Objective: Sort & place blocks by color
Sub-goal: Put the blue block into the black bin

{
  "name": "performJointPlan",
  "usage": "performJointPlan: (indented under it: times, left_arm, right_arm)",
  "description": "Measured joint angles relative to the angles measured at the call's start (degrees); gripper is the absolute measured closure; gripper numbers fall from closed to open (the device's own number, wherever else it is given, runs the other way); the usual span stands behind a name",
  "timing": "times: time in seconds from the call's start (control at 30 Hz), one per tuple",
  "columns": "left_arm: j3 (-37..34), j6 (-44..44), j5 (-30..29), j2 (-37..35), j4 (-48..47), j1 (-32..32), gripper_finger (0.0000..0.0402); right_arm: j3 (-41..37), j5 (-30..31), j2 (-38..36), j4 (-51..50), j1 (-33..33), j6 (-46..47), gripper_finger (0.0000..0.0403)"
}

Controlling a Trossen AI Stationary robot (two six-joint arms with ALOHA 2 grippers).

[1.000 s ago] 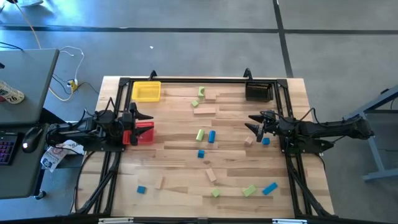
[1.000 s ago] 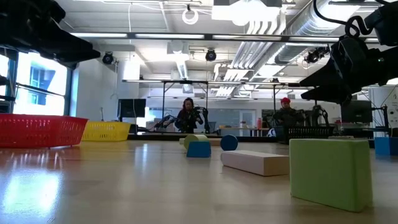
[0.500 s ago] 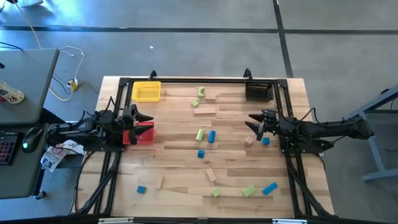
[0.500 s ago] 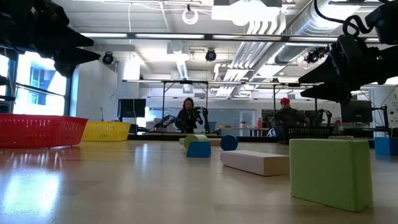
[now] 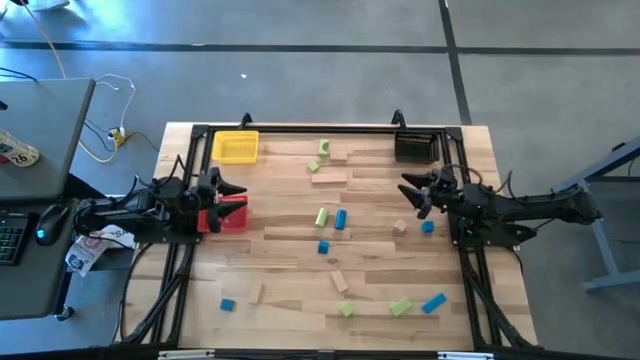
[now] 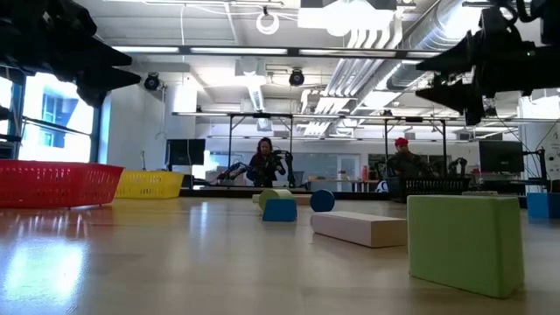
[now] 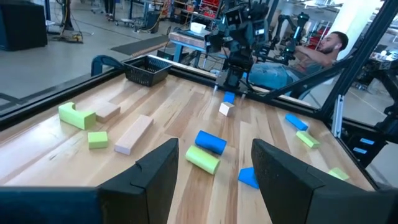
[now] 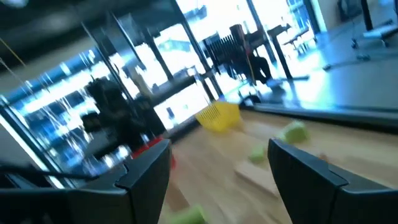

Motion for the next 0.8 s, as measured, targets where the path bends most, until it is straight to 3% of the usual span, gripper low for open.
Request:
performJointPlan:
  times: [0.13, 0.37, 0.53, 0.8]
  left_arm:
    - [0.0, 1.9, -0.4, 0.0, 1.1, 0.0, 0.0212]
    - [0.0, 3.0, -0.5, 0.0, 4.9, 0.0, 0.0212]
    - [0.0, 3.0, -0.5, 0.0, 4.7, 0.0, 0.0212]
    - [0.0, 3.0, -0.5, 0.0, 4.0, 0.0, 0.0212]
  right_arm:
    - [2.5, 0.0, 0.0, 0.7, 0.0, -1.3, 0.0149]
    - [15.9, 0.0, 5.0, -11.7, 0.0, -3.4, 0.0149]
    - [27.0, 0.0, 13.9, -20.9, 0.0, 0.2, 0.0149]
    - [42.2, -1.7, 30.4, -34.4, 0.0, 13.9, 0.0149]
